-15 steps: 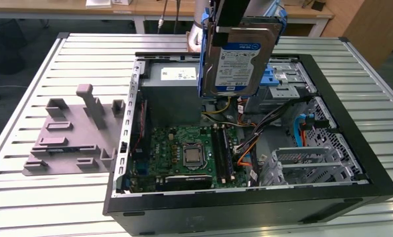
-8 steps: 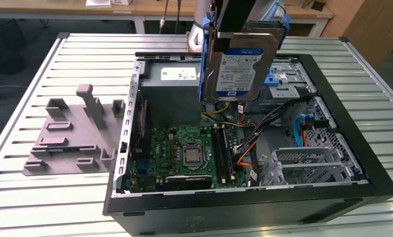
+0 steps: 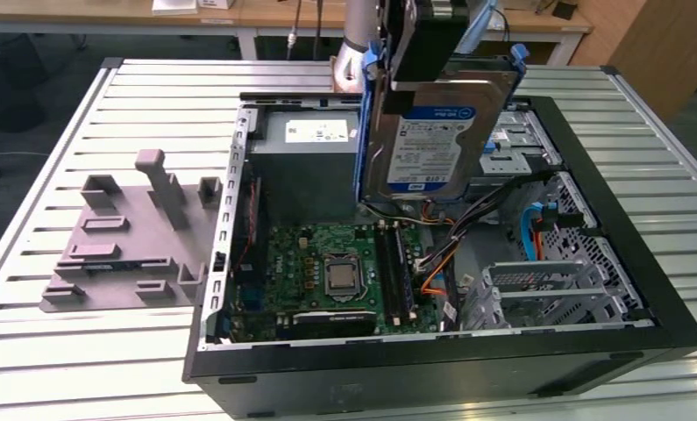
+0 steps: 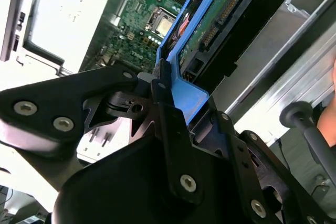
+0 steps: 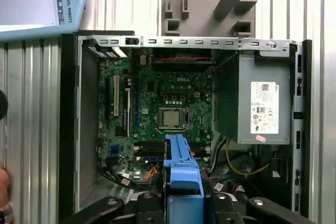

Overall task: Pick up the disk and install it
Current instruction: 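Insert the disk into the insertion slot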

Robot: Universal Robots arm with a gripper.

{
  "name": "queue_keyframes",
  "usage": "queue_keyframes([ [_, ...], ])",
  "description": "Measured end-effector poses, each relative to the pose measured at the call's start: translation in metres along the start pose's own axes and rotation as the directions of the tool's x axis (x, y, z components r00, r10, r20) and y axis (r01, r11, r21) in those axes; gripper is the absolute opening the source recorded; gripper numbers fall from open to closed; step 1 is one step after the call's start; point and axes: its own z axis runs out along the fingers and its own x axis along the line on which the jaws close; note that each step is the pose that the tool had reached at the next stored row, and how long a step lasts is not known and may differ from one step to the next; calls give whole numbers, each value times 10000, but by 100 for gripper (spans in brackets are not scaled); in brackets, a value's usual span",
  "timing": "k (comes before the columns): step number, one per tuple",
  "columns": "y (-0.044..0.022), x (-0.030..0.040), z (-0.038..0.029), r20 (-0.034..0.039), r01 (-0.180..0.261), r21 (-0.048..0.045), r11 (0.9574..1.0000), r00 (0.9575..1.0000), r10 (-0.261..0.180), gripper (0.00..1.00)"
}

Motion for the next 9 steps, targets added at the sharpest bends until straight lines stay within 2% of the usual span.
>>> queue_keyframes([
  [2,-13,43,0,-2,0,-1,10000,10000,0,36],
  [4,-54,74,1,-1,-1,-2,10000,10000,1,36],
  [9,-232,107,9,0,1,-8,10000,10000,-1,36],
])
